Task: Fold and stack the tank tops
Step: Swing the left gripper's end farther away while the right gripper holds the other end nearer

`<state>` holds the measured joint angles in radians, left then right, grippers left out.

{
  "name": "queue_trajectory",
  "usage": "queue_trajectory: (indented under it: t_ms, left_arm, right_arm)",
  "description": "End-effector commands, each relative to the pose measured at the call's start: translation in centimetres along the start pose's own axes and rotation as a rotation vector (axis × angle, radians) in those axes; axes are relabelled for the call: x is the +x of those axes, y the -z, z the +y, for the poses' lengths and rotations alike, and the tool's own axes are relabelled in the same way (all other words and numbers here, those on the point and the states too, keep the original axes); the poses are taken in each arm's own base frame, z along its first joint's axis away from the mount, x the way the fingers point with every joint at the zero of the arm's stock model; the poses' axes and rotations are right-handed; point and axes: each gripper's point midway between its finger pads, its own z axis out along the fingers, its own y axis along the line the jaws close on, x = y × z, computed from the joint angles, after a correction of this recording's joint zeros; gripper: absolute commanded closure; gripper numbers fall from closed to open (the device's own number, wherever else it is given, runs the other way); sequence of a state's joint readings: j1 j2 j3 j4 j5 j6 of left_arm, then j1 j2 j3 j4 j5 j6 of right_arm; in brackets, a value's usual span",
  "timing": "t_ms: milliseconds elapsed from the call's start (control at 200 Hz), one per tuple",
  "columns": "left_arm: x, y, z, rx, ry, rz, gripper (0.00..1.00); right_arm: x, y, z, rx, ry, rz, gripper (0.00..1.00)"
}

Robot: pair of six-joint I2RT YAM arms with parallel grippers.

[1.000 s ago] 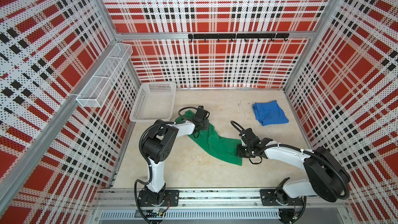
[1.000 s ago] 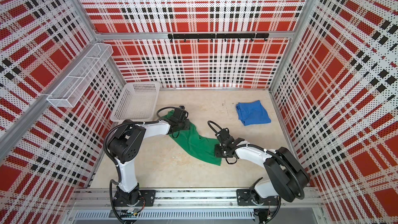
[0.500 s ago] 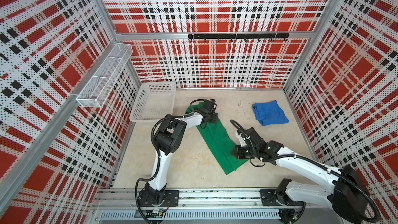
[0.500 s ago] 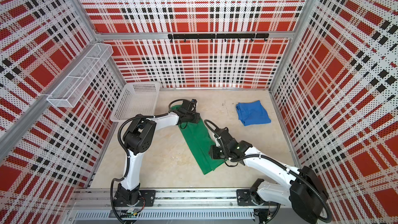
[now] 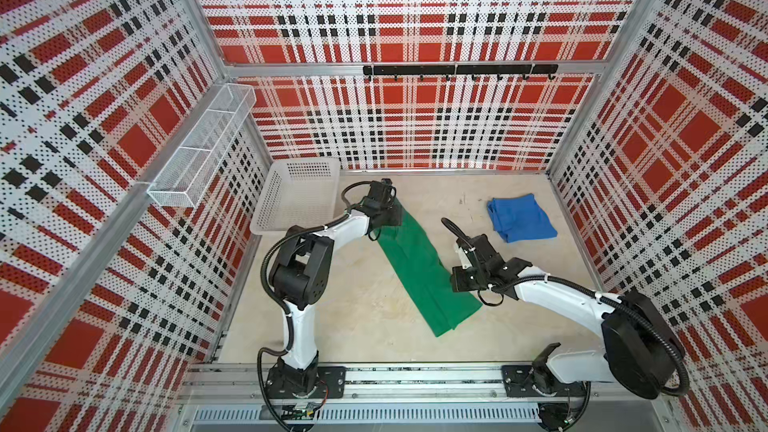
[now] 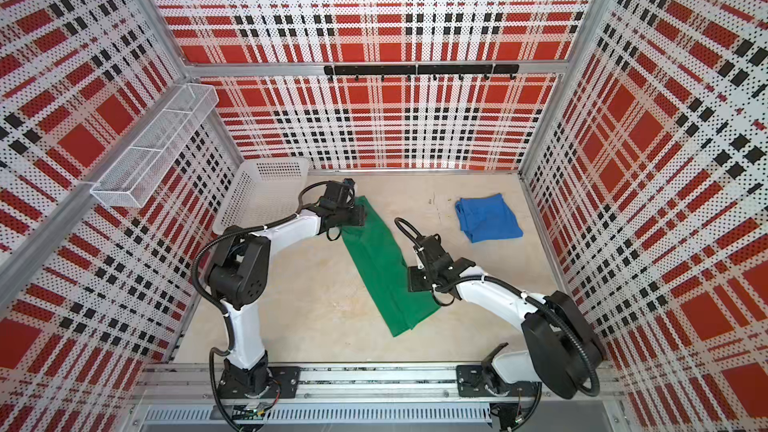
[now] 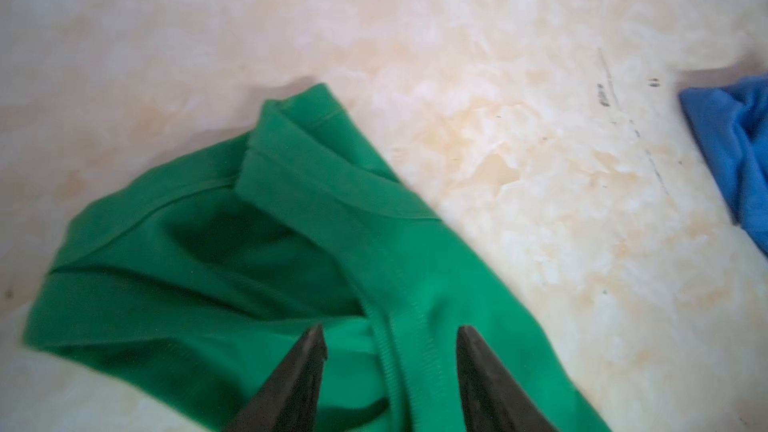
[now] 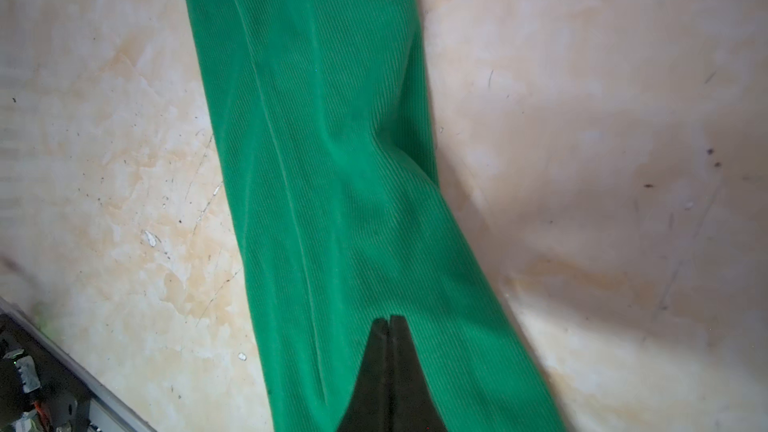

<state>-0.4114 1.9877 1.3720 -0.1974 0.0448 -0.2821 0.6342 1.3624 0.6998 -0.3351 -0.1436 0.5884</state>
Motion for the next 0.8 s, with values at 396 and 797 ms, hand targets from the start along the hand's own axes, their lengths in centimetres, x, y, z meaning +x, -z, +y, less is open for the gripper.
queue_trajectory:
  t_ms: [396,797]
  left_arm:
    - [3.2,-8.3,-0.6,0.03,0.075,0.118,0.52]
    - [0.0,-10.0,-3.4,0.095,-0.008,0.09,0.44]
  right_arm:
    - [7.4,-2.9,-1.3,0.062,-0.106,0.118,1.0]
    - [8.0,-0.1,2.9,-0.011,-0.198,0.003,0.94]
